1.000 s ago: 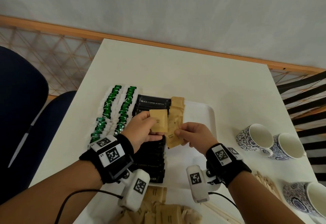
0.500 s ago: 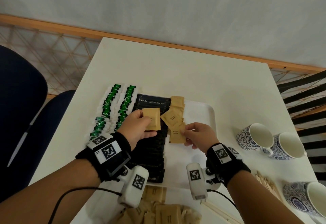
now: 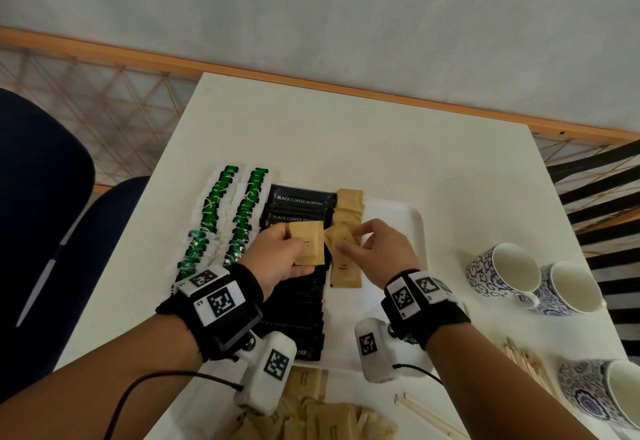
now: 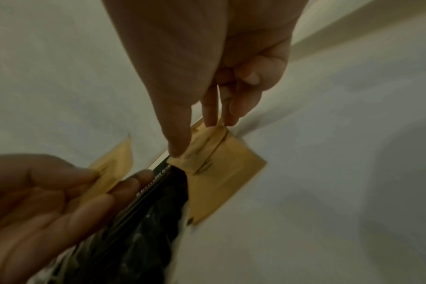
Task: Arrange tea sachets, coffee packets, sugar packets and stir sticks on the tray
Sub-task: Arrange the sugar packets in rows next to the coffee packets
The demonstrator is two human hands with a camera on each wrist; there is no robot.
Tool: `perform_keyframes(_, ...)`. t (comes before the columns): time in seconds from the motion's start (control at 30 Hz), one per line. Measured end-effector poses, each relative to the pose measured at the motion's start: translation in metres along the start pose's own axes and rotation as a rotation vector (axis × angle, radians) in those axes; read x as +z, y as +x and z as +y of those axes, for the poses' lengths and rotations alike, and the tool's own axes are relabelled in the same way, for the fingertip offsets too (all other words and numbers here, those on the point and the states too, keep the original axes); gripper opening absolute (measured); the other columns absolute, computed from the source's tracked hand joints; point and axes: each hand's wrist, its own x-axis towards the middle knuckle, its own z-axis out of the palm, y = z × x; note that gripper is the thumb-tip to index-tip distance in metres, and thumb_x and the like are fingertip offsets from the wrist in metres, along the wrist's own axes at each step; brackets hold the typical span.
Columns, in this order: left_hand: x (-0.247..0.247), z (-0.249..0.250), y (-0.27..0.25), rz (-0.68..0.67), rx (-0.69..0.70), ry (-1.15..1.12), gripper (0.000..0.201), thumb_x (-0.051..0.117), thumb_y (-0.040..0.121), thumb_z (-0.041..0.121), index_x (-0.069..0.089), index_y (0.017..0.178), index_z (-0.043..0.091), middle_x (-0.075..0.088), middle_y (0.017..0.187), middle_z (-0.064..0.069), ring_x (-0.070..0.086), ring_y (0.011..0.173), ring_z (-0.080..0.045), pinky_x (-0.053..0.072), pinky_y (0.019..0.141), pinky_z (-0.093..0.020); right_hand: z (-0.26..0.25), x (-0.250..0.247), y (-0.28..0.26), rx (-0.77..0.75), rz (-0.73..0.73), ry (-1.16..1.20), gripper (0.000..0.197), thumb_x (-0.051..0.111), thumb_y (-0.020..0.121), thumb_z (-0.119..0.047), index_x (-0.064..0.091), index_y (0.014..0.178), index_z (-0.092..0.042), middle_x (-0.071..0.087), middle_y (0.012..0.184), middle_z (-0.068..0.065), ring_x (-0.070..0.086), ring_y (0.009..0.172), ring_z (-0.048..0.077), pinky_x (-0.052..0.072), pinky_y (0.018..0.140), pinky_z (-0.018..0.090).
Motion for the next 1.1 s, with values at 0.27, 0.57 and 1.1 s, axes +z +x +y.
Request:
perform_keyframes(0.27, -0.002, 0.002, -0.002, -0.006, 0.005, -0.012, 0.022, 0.046, 0.094, 0.0, 0.057, 0.11, 0.009, 0.059, 0.121, -0.016, 0.064, 0.103, -0.028, 0.06, 0.068, -0.027, -0.005, 0.006, 0.009, -0.002, -0.003, -0.123, 0.04, 0.074, 0.069, -0.051, 0.053, 0.093, -0.026, 0.06, 0.091, -0.006, 0.058, 0.084, 0.013, 0.048, 0.069, 0.03)
perform_keyframes(0.57, 0.003, 0.006, -0.005, 0.044, 0.032, -0.099, 0.046, 0.049, 0.091, -0.01, 0.04, 0.122, 0.023, 0.063, 0.108, -0.016, 0.07, 0.084, -0.031, 0.059, 0.066, -0.034, -0.009, -0.003, -0.004, -0.085, 0.092, 0.281, 0.015, 0.073, 0.078, -0.033, 0.062, 0.077, -0.024, 0.054, 0.063, -0.011, 0.051, 0.06, 0.007, 0.051, 0.064, 0.031)
perform_keyframes(1.1, 0.01, 0.004, -0.016, -0.073, 0.133, -0.012, 0.024, 0.06, 0.09, 0.004, 0.055, 0.106, 0.022, 0.064, 0.103, -0.008, 0.068, 0.084, -0.021, 0.059, 0.064, -0.035, -0.017, -0.003, -0.029, -0.253, 0.05, 0.326, 0.038, 0.074, 0.08, -0.029, 0.061, 0.115, -0.035, 0.053, 0.098, -0.01, 0.053, 0.073, 0.005, 0.045, 0.068, 0.013)
